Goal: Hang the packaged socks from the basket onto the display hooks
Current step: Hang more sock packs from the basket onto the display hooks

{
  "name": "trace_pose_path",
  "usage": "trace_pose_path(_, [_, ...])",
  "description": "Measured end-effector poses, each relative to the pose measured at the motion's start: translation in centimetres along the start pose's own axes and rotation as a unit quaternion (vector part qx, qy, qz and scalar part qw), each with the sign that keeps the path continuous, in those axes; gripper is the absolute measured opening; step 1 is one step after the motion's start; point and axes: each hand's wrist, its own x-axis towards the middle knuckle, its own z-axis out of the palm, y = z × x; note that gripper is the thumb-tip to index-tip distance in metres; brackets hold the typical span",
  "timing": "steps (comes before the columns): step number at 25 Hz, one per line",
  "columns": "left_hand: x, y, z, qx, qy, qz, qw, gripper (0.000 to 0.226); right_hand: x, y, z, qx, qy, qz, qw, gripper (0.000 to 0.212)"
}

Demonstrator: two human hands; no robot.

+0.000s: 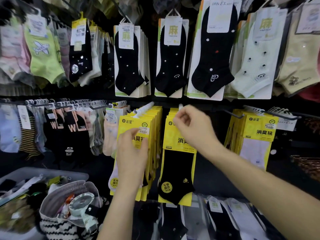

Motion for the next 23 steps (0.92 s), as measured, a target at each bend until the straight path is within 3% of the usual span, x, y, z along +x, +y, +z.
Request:
trace_pose_path(2, [0.8,-1.8,-1.6,0.028,0.006,-0.019,0.999,0.041,-2.6,-0.8,2.8,0.026,-0.136,0.059,0.989,0.01])
trace_pose_path(4, [1.0,-3.6,-2.7,0.014,-0.043,-0.021,0.999,0.042,-4.6,-0.8,6.0,0.046,-0.259,0.143,0.954,0.039])
trace_pose_path(7, [0.2,-4.8,-2.8,-0.064,-0.114,-0.063,0.989,0.044,-6.0,-0.6,9.7,0.052,-0.291,0.205,0.933,0.058])
trace_pose_path(11, [-0.2,-5.4,-2.3,-0.057,-0.135,-0.094,0.985,0.034,-5.9,-0.8,11.7,0.077,-0.273,0.217,0.934,0.072])
trace_pose_path(14, [0.0,-5.3,-2.7,-0.073,-0.13,-0.087,0.985,0.038,-6.5,-1.0,10.5,0.118,-0.27,0.209,0.932,0.058])
trace_pose_path(17, [0.0,-4.0,-2.7,-0.051,-0.091,-0.029,0.994,0.037,-8.5,-0.6,7.8,0.128,-0.252,0.155,0.947,0.055])
trace_pose_path(19, [-0.5,-2.9,-2.0,-0.028,-0.046,-0.013,0.998,0.045,-9.5,0.3,5.5,0.116,-0.17,0.145,0.968,0.061])
trace_pose_path(21, [-1.4,-1.7,-1.0,0.008,-0.007,0.003,1.0,0.063,-9.7,1.8,3.4,0.095,-0.067,0.143,0.983,0.056])
trace_pose_path(23, [-2.0,-0.9,0.0,0.056,0.001,0.026,0.998,0.07,-9.6,3.5,1.9,0.064,-0.012,0.154,0.986,0.051])
